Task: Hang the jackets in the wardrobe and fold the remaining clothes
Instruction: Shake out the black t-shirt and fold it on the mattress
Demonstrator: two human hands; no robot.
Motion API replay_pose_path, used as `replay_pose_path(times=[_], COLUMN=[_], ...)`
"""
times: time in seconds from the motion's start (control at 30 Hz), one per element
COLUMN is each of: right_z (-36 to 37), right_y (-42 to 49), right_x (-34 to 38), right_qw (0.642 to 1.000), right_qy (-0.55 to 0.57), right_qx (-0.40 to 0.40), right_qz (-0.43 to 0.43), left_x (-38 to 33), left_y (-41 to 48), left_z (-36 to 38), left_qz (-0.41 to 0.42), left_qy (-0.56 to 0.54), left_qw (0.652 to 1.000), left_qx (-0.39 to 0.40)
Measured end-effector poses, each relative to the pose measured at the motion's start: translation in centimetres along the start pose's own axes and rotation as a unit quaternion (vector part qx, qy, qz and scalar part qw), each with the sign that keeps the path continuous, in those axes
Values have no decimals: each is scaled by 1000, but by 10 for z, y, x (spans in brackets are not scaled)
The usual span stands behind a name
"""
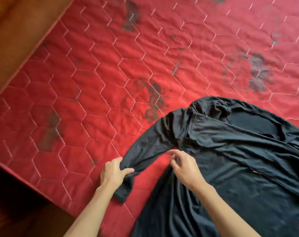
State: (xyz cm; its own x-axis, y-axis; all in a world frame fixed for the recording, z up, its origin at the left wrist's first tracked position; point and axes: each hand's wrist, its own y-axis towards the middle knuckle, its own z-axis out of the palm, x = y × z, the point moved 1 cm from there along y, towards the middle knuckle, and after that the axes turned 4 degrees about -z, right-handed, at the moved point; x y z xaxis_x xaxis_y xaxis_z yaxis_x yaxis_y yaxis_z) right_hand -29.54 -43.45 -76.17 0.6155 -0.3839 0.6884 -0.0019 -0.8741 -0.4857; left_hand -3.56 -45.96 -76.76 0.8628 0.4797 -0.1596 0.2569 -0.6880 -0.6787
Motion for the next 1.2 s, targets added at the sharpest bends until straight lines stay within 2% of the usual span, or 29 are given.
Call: replay_pose_path(times=[0.17,0.3,0.43,0.53,0.63,0.7,0.73,0.8,0.87,0.93,1.0,1.1,1.2], right_z=[52,87,105,110,107,98,90,67,36,-3,-44,-112,-189], right_y=[25,41,46,45,39,36,36,41,47,49,46,32,2], right_x=[62,96,125,150,179,193,196,190,172,148,123,93,57], right_qw=[996,991,989,982,967,967,972,979,975,972,969,950,919], right_qy=[-14,-21,-12,39,71,73,85,116,136,137,131,160,194], right_qx=[71,112,113,102,105,110,97,22,-73,-133,-181,-261,-338], right_qz=[-49,-78,-98,-151,-222,-220,-198,-164,-159,-139,-104,-68,-61], left_x=[59,93,108,99,65,30,11,-30,-70,-108,-145,-183,-193], left_y=[43,68,71,66,59,55,52,44,37,31,24,20,17], left_z=[-66,-121,-156,-172,-171,-166,-165,-162,-156,-142,-123,-89,-48], left_qz=[-52,-91,-105,-115,-68,-31,-21,4,40,69,90,77,89], left_qy=[-116,-268,-285,-325,-351,-371,-386,-407,-395,-359,-354,-391,-331], left_qw=[991,958,952,926,909,893,877,844,837,864,895,908,936], left_qx=[-43,-36,40,151,216,254,285,349,377,346,254,127,77])
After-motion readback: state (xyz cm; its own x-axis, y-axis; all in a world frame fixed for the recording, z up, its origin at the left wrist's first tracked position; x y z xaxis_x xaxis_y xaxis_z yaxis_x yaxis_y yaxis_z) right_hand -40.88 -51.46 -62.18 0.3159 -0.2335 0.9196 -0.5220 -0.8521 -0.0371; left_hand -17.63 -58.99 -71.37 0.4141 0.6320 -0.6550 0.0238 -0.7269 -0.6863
